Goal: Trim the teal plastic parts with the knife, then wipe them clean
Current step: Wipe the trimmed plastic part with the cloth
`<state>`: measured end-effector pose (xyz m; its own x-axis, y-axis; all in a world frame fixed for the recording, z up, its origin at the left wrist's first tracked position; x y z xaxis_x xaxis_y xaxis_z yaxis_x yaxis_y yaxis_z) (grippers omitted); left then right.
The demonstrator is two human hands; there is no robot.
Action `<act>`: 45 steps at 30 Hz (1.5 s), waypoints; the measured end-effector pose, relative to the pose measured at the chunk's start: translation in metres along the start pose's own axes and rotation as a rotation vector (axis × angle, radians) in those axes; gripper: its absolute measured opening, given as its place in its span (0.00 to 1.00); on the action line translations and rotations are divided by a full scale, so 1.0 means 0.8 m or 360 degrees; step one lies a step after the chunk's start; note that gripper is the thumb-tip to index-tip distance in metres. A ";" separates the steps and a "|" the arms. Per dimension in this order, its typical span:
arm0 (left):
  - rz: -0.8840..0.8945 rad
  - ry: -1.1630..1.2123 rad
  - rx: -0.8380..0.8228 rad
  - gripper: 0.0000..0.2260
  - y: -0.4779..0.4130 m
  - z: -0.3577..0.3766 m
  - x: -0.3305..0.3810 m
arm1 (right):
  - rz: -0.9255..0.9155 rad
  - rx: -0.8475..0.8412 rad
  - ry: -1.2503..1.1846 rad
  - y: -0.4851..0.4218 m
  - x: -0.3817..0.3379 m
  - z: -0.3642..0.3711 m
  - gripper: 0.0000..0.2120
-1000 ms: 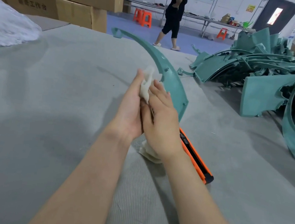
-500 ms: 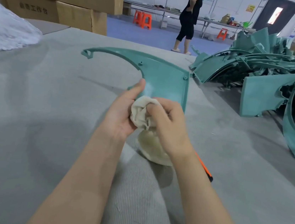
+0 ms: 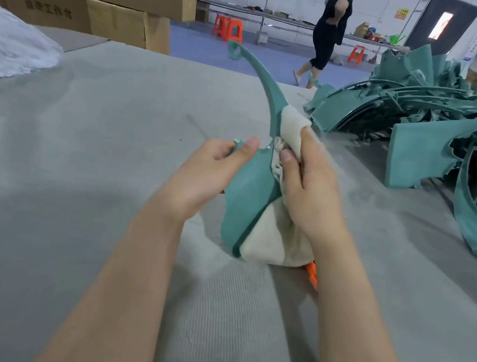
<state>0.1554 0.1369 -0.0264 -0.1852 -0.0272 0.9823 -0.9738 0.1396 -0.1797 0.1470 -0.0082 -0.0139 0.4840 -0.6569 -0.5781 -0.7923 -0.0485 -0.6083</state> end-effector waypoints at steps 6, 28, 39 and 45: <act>-0.0229 0.0073 -0.0267 0.23 0.003 0.018 -0.005 | 0.0452 0.0498 -0.0042 0.001 0.021 -0.017 0.10; -0.0141 -0.0118 -0.0658 0.06 0.016 0.017 -0.007 | 0.1122 0.0448 -0.0759 0.004 0.078 -0.039 0.10; -0.0182 0.0384 -0.0235 0.05 -0.003 0.003 -0.014 | 0.1653 0.0913 -0.1179 0.017 0.091 -0.049 0.10; -0.0127 0.0718 0.0459 0.08 -0.010 -0.005 -0.015 | 0.0931 0.1231 -0.0669 0.015 0.058 -0.060 0.14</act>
<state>0.1662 0.1398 -0.0361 -0.0959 0.4097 0.9072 -0.9910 -0.1244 -0.0485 0.1419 -0.0754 -0.0218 0.3101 -0.1026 -0.9452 -0.5629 0.7814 -0.2695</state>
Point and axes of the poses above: each hand's wrist, its own y-axis away from the middle knuckle, its own z-axis out of the palm, x = y × z, the point moved 4 cm from there along -y, towards the middle knuckle, and after that the axes turned 1 degree about -y, right-handed, at the moved point
